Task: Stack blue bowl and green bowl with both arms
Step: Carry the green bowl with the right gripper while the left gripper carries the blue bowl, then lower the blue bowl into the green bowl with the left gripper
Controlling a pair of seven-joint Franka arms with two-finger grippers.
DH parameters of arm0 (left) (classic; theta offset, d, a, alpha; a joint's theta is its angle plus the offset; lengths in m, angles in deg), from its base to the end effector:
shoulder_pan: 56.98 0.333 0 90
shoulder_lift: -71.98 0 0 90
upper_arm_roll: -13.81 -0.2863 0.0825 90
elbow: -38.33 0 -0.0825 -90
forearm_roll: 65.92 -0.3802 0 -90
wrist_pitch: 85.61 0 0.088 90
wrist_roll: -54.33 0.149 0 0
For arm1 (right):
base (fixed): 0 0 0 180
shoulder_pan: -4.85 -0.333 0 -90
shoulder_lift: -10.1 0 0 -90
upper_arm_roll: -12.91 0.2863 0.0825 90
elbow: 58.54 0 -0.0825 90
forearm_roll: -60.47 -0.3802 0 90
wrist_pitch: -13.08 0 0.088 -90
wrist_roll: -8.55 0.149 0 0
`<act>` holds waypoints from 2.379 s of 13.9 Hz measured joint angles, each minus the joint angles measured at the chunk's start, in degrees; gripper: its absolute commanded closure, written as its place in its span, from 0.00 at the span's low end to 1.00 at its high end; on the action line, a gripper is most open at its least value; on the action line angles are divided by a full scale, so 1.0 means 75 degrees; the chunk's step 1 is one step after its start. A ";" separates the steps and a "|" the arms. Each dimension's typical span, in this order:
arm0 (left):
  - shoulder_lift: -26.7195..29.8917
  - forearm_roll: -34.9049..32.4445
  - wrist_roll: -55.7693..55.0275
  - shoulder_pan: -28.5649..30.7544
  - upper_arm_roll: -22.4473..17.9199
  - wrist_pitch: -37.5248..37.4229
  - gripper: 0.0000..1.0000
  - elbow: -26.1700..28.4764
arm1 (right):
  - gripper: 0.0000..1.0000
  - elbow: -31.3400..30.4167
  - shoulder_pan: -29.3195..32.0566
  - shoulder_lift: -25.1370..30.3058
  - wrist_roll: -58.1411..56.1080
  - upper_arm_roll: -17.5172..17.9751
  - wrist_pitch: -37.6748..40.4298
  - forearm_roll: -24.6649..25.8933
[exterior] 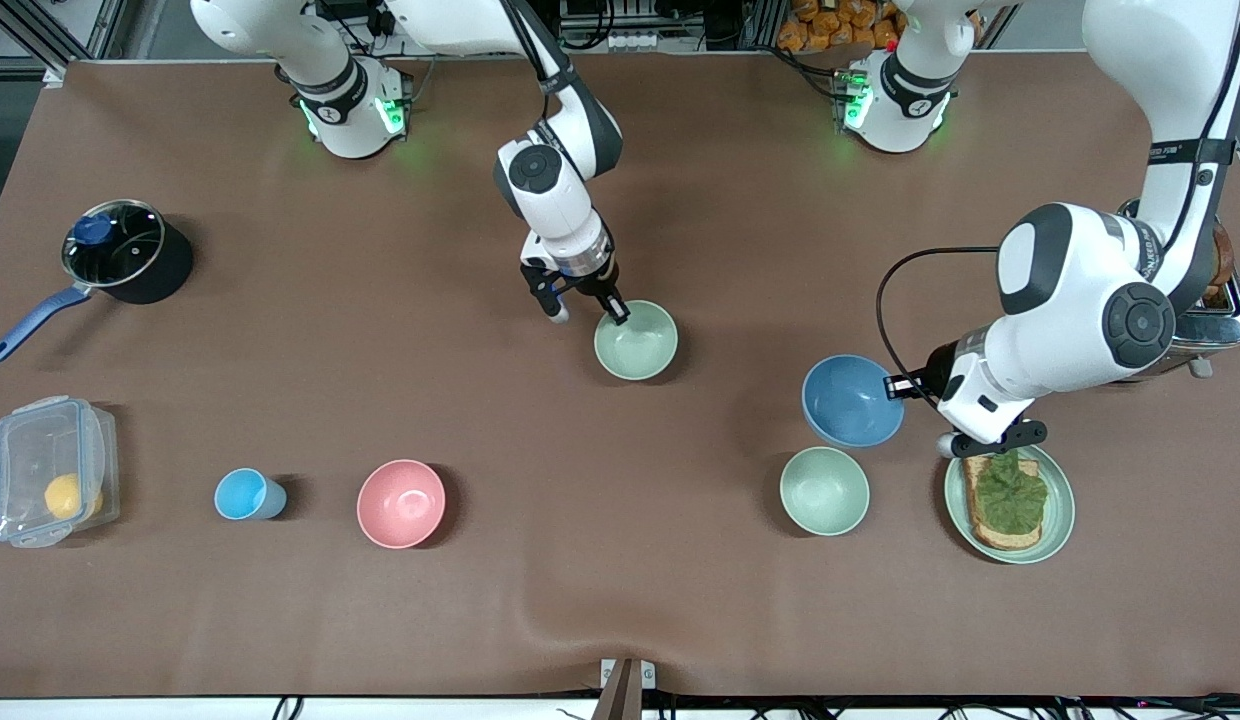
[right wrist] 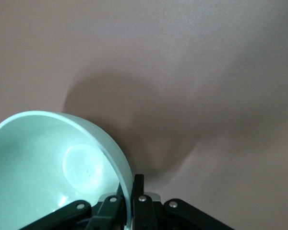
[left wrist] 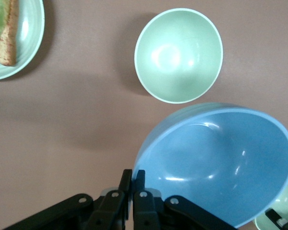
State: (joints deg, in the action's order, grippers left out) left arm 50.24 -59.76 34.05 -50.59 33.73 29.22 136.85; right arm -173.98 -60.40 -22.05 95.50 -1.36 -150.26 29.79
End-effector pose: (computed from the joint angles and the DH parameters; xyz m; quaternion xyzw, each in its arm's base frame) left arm 0.6100 -0.1464 0.3064 0.9888 0.0917 -0.0679 0.0957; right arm 0.4084 0.4669 0.1452 -0.8510 0.4996 -0.0071 0.1616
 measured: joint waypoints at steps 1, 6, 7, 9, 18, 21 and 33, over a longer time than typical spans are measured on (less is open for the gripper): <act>-0.0002 0.0081 -0.0011 -0.0044 0.0001 0.0004 1.00 -0.0023 | 1.00 0.0036 0.0000 -0.0023 0.0022 -0.0012 -0.0008 0.0000; -0.0058 0.0354 -0.0316 -0.0252 0.0003 0.0018 1.00 -0.0075 | 1.00 0.0127 -0.0138 -0.0078 0.0273 -0.0023 -0.0007 0.0000; -0.0076 0.0354 -0.0442 -0.0280 0.0003 0.0023 1.00 -0.0080 | 1.00 0.0144 -0.0189 -0.0119 0.0348 -0.0030 -0.0010 0.0000; -0.0095 0.0355 -0.0521 -0.0342 0.0003 0.0026 1.00 -0.0085 | 0.74 0.0269 -0.0254 -0.0273 0.0488 -0.0051 -0.0013 0.0000; -0.0114 0.0369 -0.1100 -0.0638 0.0005 0.0288 1.00 -0.0157 | 0.00 0.0624 -0.0298 -0.0464 0.0679 -0.0354 -0.0005 0.0000; -0.0113 0.0369 -0.1587 -0.0849 0.0012 0.0297 1.00 -0.0352 | 0.00 0.0725 -0.0296 -0.0192 0.0813 -0.0665 0.0621 -0.0002; -0.0114 0.0369 -0.3646 -0.1891 0.0025 0.0297 1.00 -0.0605 | 0.00 0.0629 0.0280 0.0176 0.1317 -0.1148 0.1760 -0.1654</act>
State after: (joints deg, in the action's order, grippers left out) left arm 49.38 -56.99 6.70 -64.77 33.92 31.44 132.31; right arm -169.26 -58.29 -20.74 105.37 -9.97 -137.05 17.38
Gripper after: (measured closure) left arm 0.956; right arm 0.000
